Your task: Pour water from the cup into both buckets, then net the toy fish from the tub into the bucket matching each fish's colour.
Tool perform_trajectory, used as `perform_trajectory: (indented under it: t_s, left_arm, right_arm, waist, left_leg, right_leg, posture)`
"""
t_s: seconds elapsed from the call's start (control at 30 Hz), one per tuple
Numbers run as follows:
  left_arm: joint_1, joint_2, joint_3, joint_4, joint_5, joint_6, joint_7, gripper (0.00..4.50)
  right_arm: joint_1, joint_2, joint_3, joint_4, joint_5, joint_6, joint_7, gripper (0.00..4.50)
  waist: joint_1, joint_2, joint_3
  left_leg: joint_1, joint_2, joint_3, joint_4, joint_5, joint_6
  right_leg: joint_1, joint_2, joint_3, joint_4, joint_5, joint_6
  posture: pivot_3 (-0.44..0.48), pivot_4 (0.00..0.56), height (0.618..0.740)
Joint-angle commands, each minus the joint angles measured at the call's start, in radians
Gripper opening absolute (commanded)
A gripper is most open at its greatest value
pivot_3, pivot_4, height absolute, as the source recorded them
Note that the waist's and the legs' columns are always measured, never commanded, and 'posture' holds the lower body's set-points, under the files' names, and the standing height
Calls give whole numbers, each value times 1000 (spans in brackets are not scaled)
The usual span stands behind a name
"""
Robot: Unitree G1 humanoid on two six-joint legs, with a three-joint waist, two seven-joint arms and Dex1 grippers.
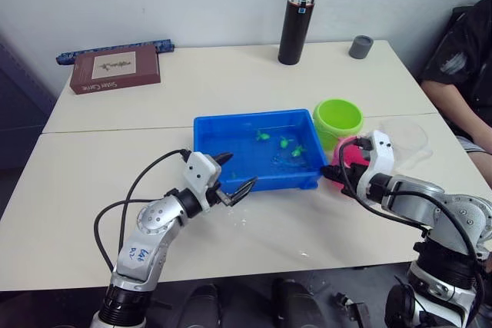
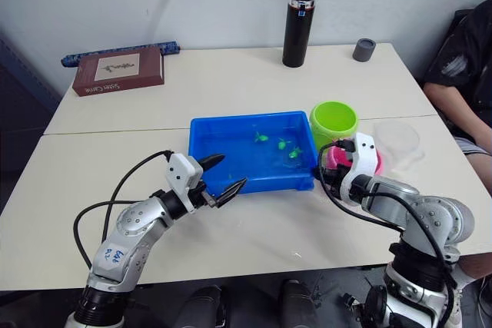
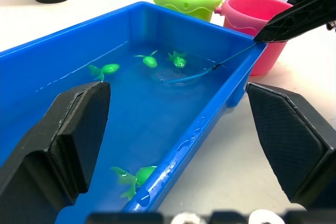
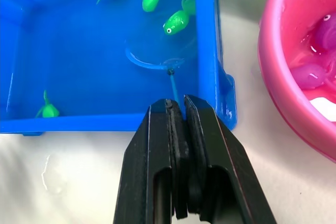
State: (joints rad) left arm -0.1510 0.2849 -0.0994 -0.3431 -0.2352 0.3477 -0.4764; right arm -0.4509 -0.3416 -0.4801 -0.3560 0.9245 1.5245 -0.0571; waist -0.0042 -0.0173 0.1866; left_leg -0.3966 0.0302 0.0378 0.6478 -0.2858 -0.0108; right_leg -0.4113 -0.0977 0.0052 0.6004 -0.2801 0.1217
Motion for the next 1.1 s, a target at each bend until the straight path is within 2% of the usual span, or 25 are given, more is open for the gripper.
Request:
perform_trajectory:
  t_s: [0.03, 0.3, 0.57, 0.77, 1.1]
  left_arm:
    - [-9, -3, -6, -20, -2, -18, -4, 4445]
    - [-9, -3, -8, -18, -1, -18, -7, 4445]
    - [-8, -1, -6, -15, -3, -20, -12, 4445]
    - [-9, 0, -5, -17, -5, -19, -15, 4445]
    - [-10, 7, 0, -24, -9, -15, -24, 4445]
  right_arm:
    - [14, -25, 33, -45, -41, -58, 25, 0]
    - [41, -53, 96, -104, -91, -134, 75, 0]
    - [123, -101, 159, -253, -102, -184, 136, 0]
    - [170, -122, 172, -365, -89, -173, 154, 0]
    - [141, -157, 152, -414, -106, -224, 171, 0]
  waist:
    - [0, 0, 0]
    - [0, 0, 0]
    - [1, 0, 0]
    - [1, 0, 0]
    - [2, 0, 0]
  left_leg:
    - [0, 0, 0, 0, 0, 0]
    - [-1, 0, 0, 0, 0, 0]
    - [-3, 0, 0, 0, 0, 0]
    - [-3, 0, -1, 1, 0, 0]
    - [-3, 0, -1, 1, 0, 0]
  right_leg:
    - [0, 0, 0, 0, 0, 0]
    - [-1, 0, 0, 0, 0, 0]
    - [-2, 0, 0, 0, 0, 1]
    - [-2, 1, 0, -1, 0, 1]
    - [-2, 0, 0, -1, 0, 1]
  posture:
    - [0, 150, 740]
    - [0, 150, 740]
    - [0, 150, 740]
    - [0, 150, 740]
    - [0, 150, 740]
